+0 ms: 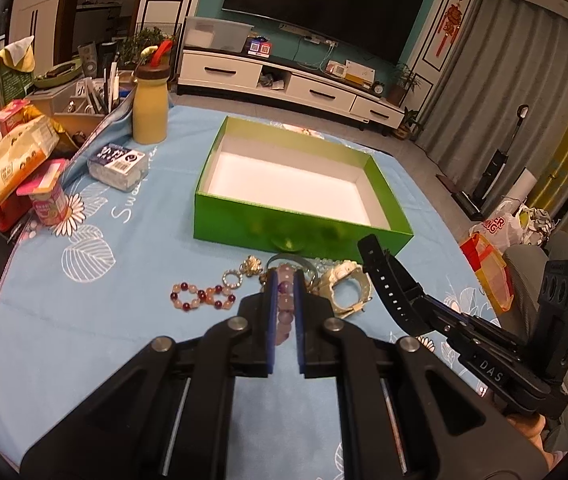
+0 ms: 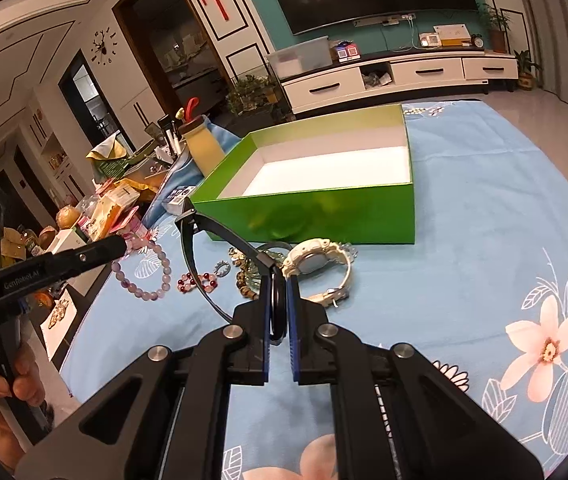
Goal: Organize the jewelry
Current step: 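Carry the pink bracelet and black watch over the green box and open both tools, then withdraw both tools from the box back toward the remaining jewelry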
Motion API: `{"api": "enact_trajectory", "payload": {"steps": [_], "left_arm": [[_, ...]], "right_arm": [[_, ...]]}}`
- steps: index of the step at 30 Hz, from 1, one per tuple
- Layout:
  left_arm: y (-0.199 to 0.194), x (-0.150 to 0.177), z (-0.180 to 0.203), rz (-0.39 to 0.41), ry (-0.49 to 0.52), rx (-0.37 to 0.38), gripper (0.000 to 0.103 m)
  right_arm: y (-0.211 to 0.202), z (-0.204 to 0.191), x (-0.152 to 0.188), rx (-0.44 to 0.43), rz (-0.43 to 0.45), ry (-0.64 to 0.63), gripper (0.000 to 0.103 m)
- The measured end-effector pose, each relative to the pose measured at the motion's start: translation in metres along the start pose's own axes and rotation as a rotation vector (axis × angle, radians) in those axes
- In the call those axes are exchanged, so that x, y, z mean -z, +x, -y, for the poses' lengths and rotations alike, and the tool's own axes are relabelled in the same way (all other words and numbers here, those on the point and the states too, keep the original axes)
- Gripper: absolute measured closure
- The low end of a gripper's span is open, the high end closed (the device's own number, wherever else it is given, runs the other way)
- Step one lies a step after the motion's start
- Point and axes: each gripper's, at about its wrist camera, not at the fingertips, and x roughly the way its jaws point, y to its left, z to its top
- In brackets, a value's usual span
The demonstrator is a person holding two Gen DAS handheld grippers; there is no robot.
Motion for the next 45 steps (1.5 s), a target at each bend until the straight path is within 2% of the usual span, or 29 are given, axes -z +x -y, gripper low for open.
{"api": "enact_trajectory", "payload": {"steps": [14,19,26,35,41,42,43,45], "left_arm": [[0.021,-0.051,0.015,0.055,0.053,0.003,0.096],[0.037,-0.074,0.018,0.068,0.04,0.009,0.096],[0.067,-0.101,0.022,0.075,0.047,-0.022,0.096],[0.109,-0.124,0.024,0.051,0.059,-0.067,0.096],[0.128,-0.124,0.024,0.032,0.071,-0.101,0.095],[0.131,-0.123,0.022,0.025,0.067,-0.105,0.088],[0.131,-0.122,0.021,0.021,0.059,-0.106,0.07],[0.125,-0.118,0.019,0.036,0.044,-0.114,0.051]], "right_arm": [[0.007,0.016,-0.034,0.033,0.069,-0.002,0.095],[0.014,0.022,-0.054,0.034,0.105,0.005,0.095],[0.032,0.03,-0.084,0.051,0.136,0.013,0.095],[0.075,0.029,-0.116,0.133,0.131,-0.023,0.095],[0.103,0.036,-0.127,0.189,0.071,-0.027,0.092],[0.104,0.037,-0.126,0.195,0.065,-0.026,0.083],[0.105,0.039,-0.125,0.204,0.063,-0.019,0.071],[0.101,0.043,-0.122,0.214,0.075,-0.002,0.064]]}}
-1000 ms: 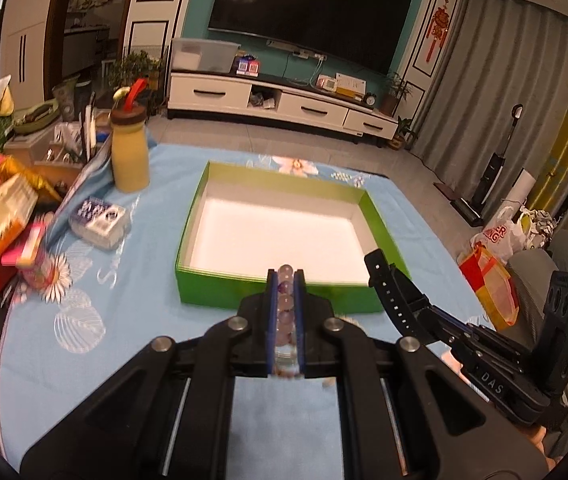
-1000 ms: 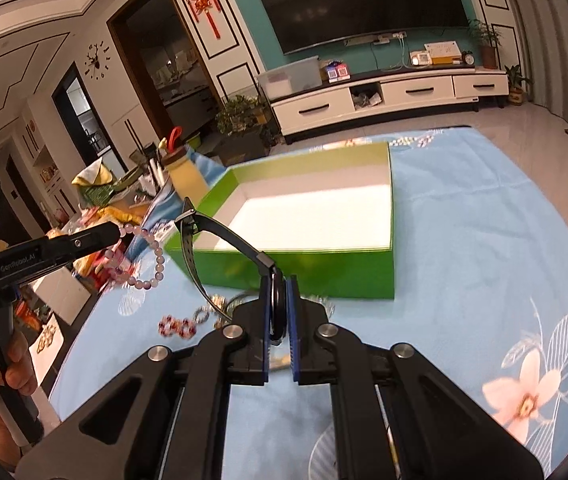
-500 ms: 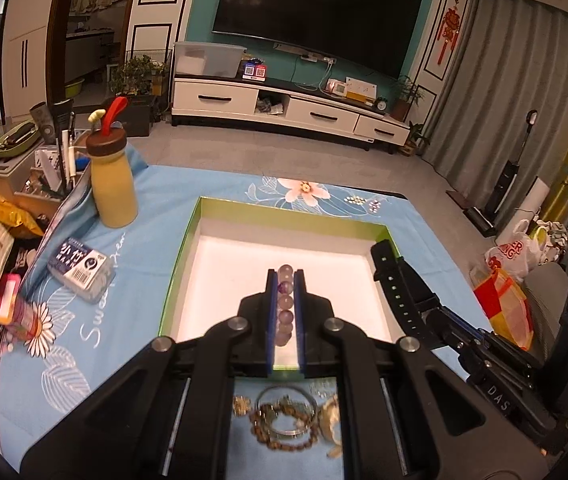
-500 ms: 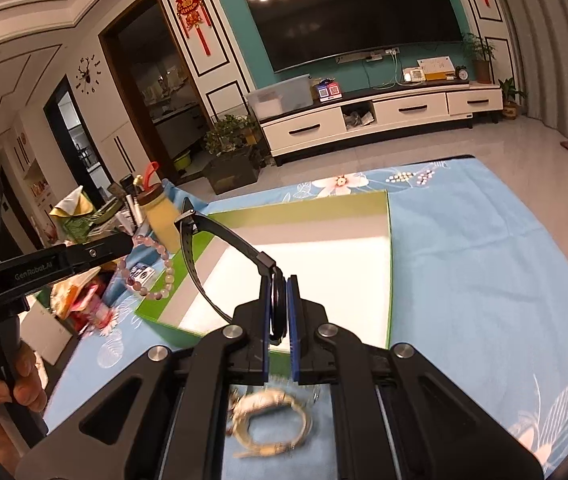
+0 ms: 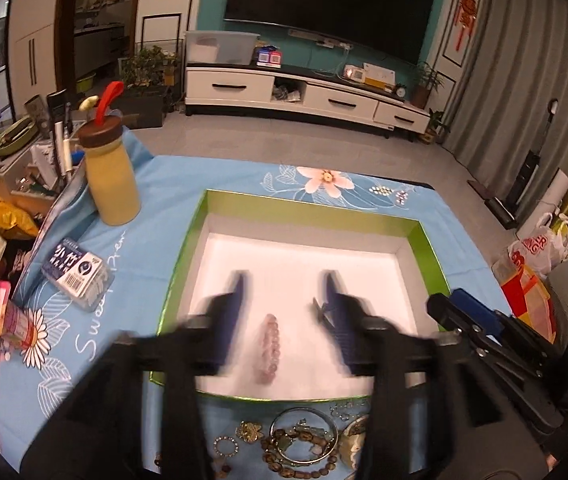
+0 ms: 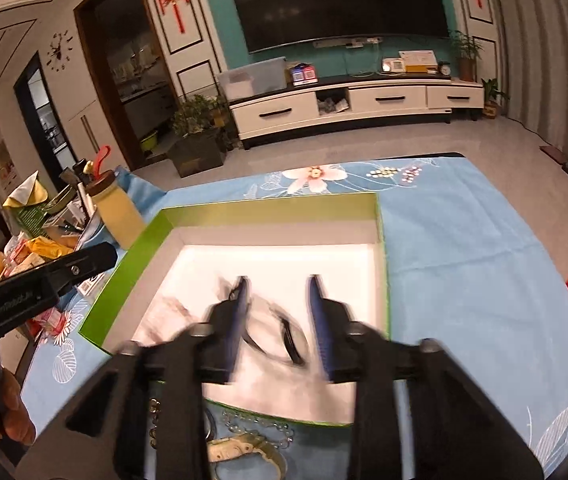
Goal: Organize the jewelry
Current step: 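Withdraw both tools from the box back toward the remaining jewelry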
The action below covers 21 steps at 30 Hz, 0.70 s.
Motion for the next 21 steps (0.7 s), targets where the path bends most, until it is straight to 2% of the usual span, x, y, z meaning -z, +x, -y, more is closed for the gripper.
{"api": "enact_trajectory", "payload": {"steps": [2,4,9,15,21], "left_arm": [[-0.008,0.004,-0.001,0.012,-0.001,-0.001,0.048],[-0.016,0.007,-0.004,0.019,-0.005,-0.009,0.036],[-0.04,0.028,-0.012,0.014,-0.006,-0.019,0.02],[-0.067,0.068,-0.023,-0.007,0.008,-0.047,0.01],[-0.082,0.105,-0.035,-0.075,-0.027,-0.057,0.004]], "right_arm": [[-0.008,0.005,0.004,-0.007,0.009,0.023,0.063],[-0.017,0.009,0.008,-0.018,0.015,0.038,0.063],[-0.047,0.02,0.03,-0.057,0.019,0.074,0.057],[-0.076,0.026,0.065,-0.077,-0.019,0.091,0.052],[-0.096,0.028,0.1,-0.075,-0.081,0.085,0.05]]}}
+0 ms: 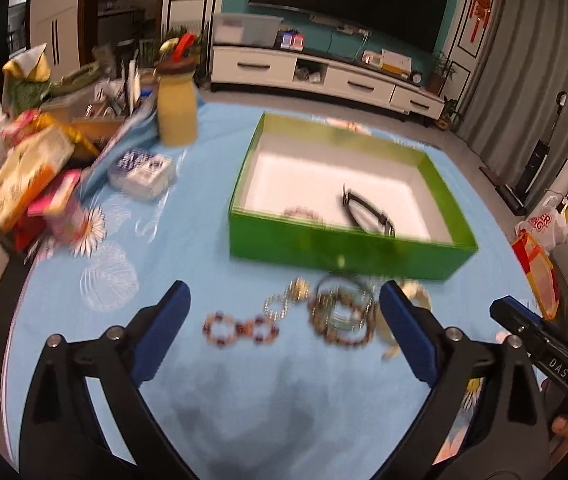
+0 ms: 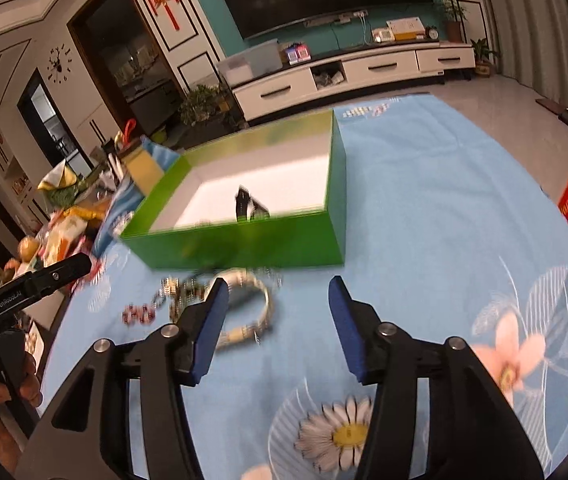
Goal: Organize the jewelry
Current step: 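Withdraw both tools from the box back toward the remaining jewelry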
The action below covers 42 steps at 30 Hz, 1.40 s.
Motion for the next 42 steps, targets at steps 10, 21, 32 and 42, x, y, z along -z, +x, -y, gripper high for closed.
{"api": "enact_trajectory", "payload": {"steps": [10,21,32,42], "left_arm": [[0.0,0.049,0.003,-0.131,0.014,0.037,0.002],[-0.004,0.068,0.008,-0.183,-0.002,0.057,0.002],[0.001,0.075,0.012,-0.204,0.001,0.056,0.002],[0.01,0.075,0.005,-0.219,-0.037,0.117,0.002]], "right_arm": [[-0.02,0.0,0.034,0.005,-0.054,-0.033,0.048],[-0.021,0.009,0.039,-0.028,-0.075,0.012,0.048],[-0.018,0.015,0.047,-0.032,-0.098,0.037,0.048],[-0.005,0.023,0.05,-0.033,-0.128,0.063,0.048]]}}
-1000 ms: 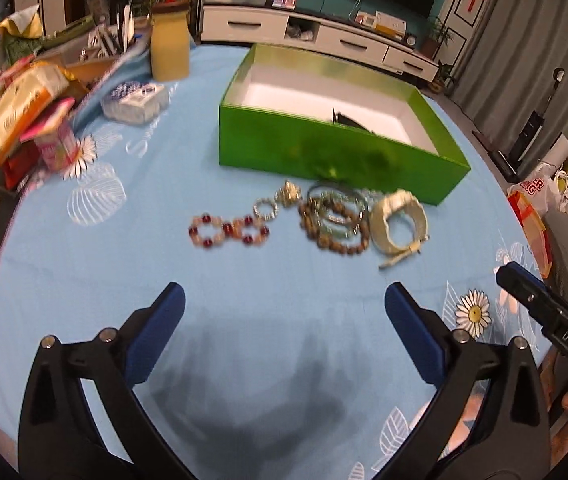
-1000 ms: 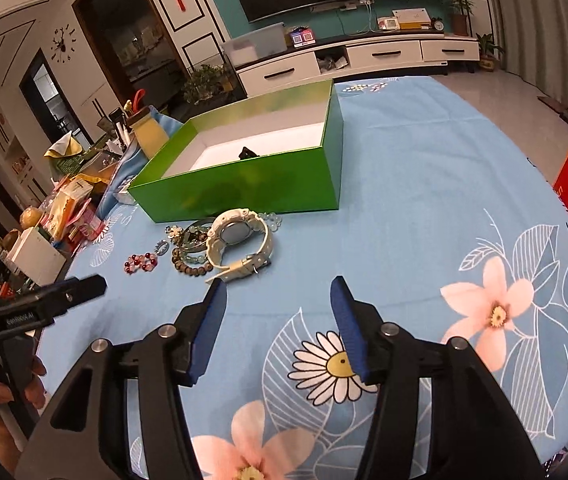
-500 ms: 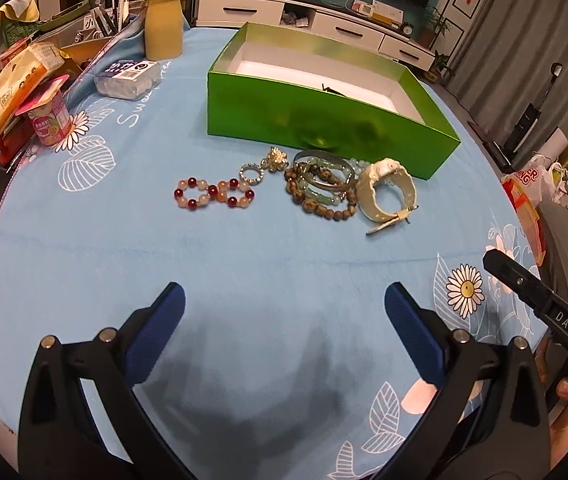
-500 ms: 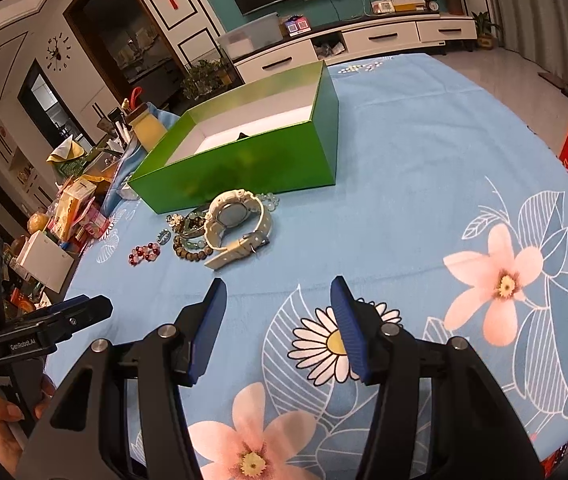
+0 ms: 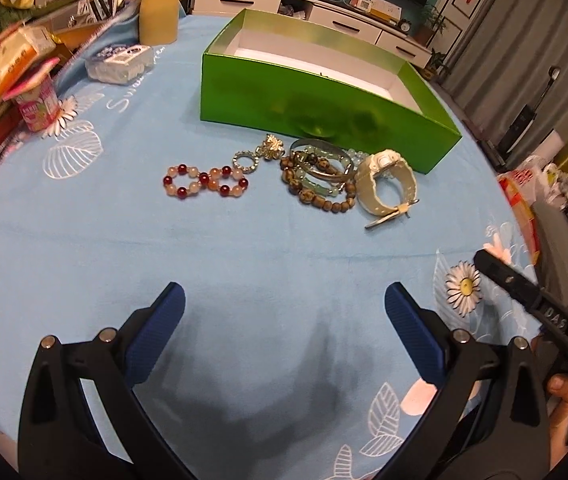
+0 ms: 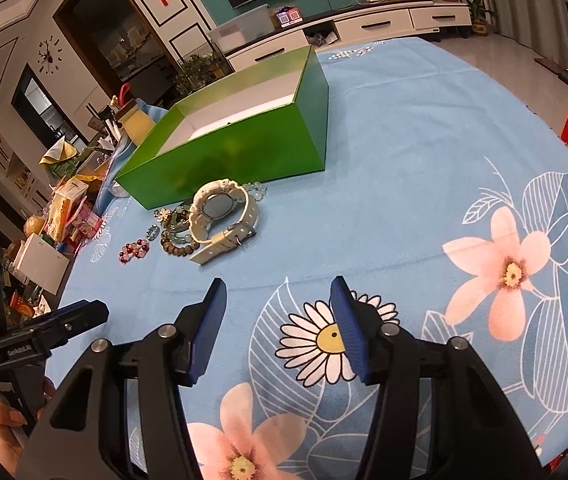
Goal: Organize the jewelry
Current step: 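Withdraw both tools from the box back toward the remaining jewelry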
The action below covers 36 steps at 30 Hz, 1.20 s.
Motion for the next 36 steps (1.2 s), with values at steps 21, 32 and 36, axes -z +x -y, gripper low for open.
{"api": "enact_trajectory", "payload": {"steps": [21,32,36], "left_arm": [[0.006,-0.02,-0.043,0.088,-0.062,-0.064,0.002],[0.006,-0.031,-0.07,0.116,-0.107,-0.094,0.006],[0.009,-0.038,-0.073,0.123,-0.099,-0.094,0.011]], "right_arm": [[0.028,-0.008,-0.014,-0.055,-0.05,0.017,0.048],[0.056,-0.022,-0.047,-0.057,-0.033,0.027,0.048],[0.069,-0.023,-0.051,-0.037,-0.049,0.027,0.048]]}}
